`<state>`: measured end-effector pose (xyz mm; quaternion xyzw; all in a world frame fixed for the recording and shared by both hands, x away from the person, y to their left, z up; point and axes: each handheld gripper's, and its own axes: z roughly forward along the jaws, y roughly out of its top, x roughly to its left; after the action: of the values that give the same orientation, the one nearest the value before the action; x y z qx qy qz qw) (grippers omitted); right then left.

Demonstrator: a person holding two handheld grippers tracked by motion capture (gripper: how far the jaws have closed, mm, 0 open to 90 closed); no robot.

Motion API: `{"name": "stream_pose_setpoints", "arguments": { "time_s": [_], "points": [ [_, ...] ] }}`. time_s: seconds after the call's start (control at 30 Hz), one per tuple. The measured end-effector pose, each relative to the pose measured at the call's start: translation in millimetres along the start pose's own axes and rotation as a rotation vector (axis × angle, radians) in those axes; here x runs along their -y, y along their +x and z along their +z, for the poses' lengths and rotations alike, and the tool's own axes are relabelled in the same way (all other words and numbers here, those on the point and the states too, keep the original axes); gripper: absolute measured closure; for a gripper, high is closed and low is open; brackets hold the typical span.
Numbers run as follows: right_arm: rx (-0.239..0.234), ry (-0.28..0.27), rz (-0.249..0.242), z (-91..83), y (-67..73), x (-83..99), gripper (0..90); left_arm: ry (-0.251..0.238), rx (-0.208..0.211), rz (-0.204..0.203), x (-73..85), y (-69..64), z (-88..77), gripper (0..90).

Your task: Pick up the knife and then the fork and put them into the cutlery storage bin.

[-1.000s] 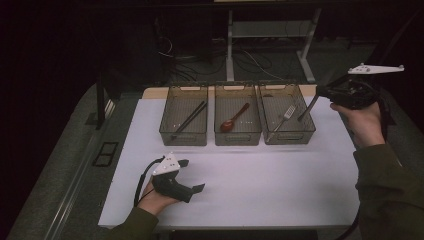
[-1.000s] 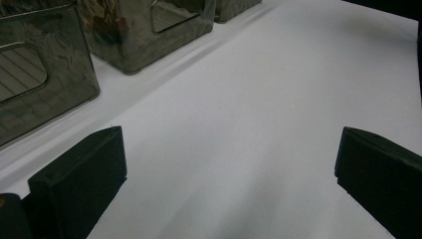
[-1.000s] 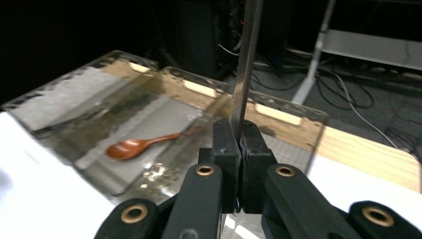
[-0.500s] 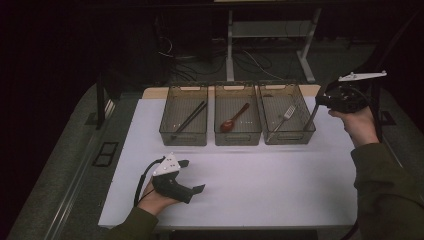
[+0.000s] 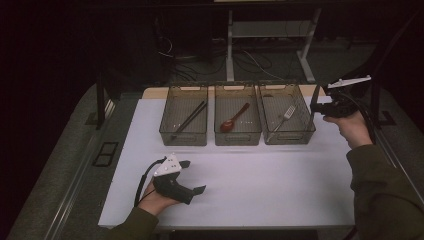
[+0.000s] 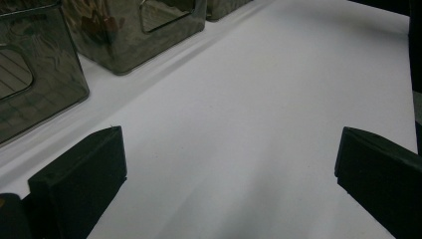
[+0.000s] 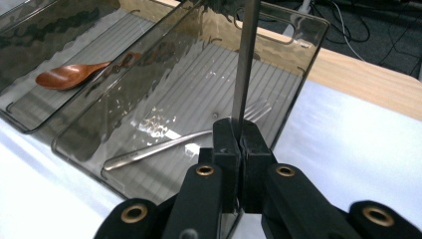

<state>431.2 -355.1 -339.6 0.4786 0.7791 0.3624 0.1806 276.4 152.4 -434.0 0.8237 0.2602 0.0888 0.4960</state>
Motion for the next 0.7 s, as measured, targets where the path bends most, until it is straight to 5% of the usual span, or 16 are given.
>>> {"name": "stream_pose_setpoints", "arguments": {
  "time_s": [0.37, 0.7],
  "points": [
    [0.015, -0.028, -0.019, 35.5, 8.5, -11.1, 87.1, 0.001, -0.001, 0.006, -0.3, -0.3, 0.0, 0.0],
    [0.032, 0.053, -0.039, 72.2, 14.0, -21.6, 86.1, 0.011, 0.001, 0.022, -1.0, -2.3, 1.7, 0.0]
  ]
}}
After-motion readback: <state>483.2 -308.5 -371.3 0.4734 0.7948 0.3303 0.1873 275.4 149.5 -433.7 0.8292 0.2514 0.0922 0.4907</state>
